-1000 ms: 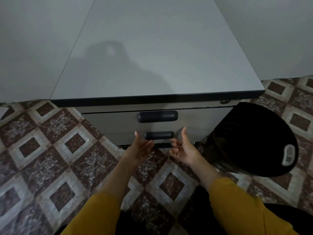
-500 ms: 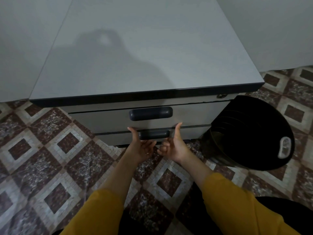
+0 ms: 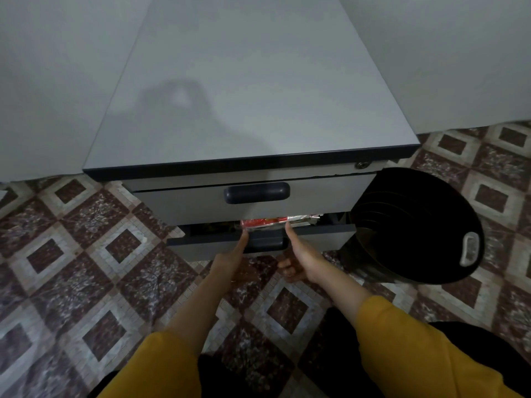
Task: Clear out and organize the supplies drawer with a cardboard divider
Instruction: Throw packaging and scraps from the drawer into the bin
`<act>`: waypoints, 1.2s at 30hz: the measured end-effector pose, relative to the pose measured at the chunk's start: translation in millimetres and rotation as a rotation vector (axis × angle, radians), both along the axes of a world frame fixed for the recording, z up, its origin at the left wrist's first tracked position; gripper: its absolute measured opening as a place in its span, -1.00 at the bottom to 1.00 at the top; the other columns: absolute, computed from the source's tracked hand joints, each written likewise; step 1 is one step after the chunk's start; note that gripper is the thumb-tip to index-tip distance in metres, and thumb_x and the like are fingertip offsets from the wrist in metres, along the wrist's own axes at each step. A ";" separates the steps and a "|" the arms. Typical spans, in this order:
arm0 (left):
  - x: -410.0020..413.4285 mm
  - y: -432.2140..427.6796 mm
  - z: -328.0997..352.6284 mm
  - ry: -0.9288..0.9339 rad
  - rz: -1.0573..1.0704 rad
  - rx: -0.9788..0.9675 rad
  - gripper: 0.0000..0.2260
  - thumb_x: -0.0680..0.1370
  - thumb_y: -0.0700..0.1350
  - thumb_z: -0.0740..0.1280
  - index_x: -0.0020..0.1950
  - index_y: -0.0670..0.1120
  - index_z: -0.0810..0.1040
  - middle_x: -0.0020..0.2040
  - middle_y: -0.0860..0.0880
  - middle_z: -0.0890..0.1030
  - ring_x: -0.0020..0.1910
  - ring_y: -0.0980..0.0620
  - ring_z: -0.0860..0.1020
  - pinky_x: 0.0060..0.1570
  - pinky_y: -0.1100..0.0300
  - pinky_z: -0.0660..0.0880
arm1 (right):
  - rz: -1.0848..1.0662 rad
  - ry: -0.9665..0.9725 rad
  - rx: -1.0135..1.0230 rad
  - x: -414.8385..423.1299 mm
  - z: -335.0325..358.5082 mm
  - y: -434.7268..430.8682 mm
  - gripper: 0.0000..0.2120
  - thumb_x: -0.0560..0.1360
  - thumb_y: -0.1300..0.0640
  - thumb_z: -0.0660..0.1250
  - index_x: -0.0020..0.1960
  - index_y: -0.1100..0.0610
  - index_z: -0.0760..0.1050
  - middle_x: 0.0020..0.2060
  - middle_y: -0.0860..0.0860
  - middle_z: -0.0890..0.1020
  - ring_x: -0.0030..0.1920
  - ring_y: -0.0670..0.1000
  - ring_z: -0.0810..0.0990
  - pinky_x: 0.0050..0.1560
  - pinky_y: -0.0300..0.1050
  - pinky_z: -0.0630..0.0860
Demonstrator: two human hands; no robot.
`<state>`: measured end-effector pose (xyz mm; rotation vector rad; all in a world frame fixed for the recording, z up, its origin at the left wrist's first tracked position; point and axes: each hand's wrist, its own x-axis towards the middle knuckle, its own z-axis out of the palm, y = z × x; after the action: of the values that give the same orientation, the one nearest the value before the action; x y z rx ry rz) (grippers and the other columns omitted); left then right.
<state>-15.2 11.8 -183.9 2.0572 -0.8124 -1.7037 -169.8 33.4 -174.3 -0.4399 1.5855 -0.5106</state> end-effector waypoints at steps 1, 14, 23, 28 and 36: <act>2.7 4.6 5.4 -0.135 -0.042 -0.147 -0.53 0.45 0.23 0.33 -0.11 -0.22 0.55 -0.12 -0.20 0.64 -0.15 -0.12 0.62 -0.08 0.01 0.59 | 0.077 0.110 -0.033 -2.4 2.8 1.2 -0.47 0.50 -0.34 0.08 0.06 0.12 0.39 -0.34 0.07 0.58 -0.40 0.01 0.55 -0.44 -0.21 0.48; 31.6 15.3 -0.6 -0.861 -1.079 -0.516 -0.25 0.57 0.19 0.14 0.53 -0.13 -0.20 0.55 -0.05 -0.17 0.52 -0.02 -0.23 0.47 -0.03 -0.17 | 0.822 0.959 -0.552 -14.5 -0.7 10.1 -0.35 0.54 -0.07 0.26 0.52 0.12 0.09 0.46 0.01 0.20 0.33 0.08 0.37 0.24 -0.05 0.41; 34.3 31.0 21.6 -0.820 -1.115 -0.517 -0.30 0.56 0.11 0.23 0.54 -0.12 -0.05 0.53 -0.07 0.04 0.50 -0.06 0.02 0.44 0.08 0.12 | 0.808 0.946 -0.550 -14.3 10.5 18.9 -0.49 0.49 -0.09 0.33 0.36 0.12 0.38 0.27 0.04 0.44 0.24 0.06 0.45 0.17 -0.07 0.44; 47.9 69.5 22.6 -0.828 -1.152 -0.519 -0.36 0.56 0.09 0.24 0.54 -0.07 0.06 0.51 -0.04 0.14 0.47 -0.05 0.13 0.38 0.08 0.24 | 0.904 0.964 -0.515 -7.6 14.7 55.1 -0.48 0.46 -0.06 0.37 0.32 0.15 0.37 0.20 0.06 0.46 0.17 0.10 0.48 0.12 -0.05 0.45; 57.9 103.3 22.2 -0.818 -1.126 -0.504 -0.60 0.57 -0.02 0.23 0.41 0.01 0.37 0.31 -0.03 0.43 0.32 -0.03 0.34 0.21 0.08 0.42 | 1.088 0.991 -0.485 0.1 17.6 105.3 -0.49 0.45 0.16 0.36 0.34 0.19 0.29 0.20 0.10 0.44 0.15 0.14 0.51 0.05 -0.02 0.46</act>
<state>42.7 115.1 -161.7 1.9516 -2.6796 -0.6712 -169.7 138.7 -156.7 -2.0025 1.7859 0.2572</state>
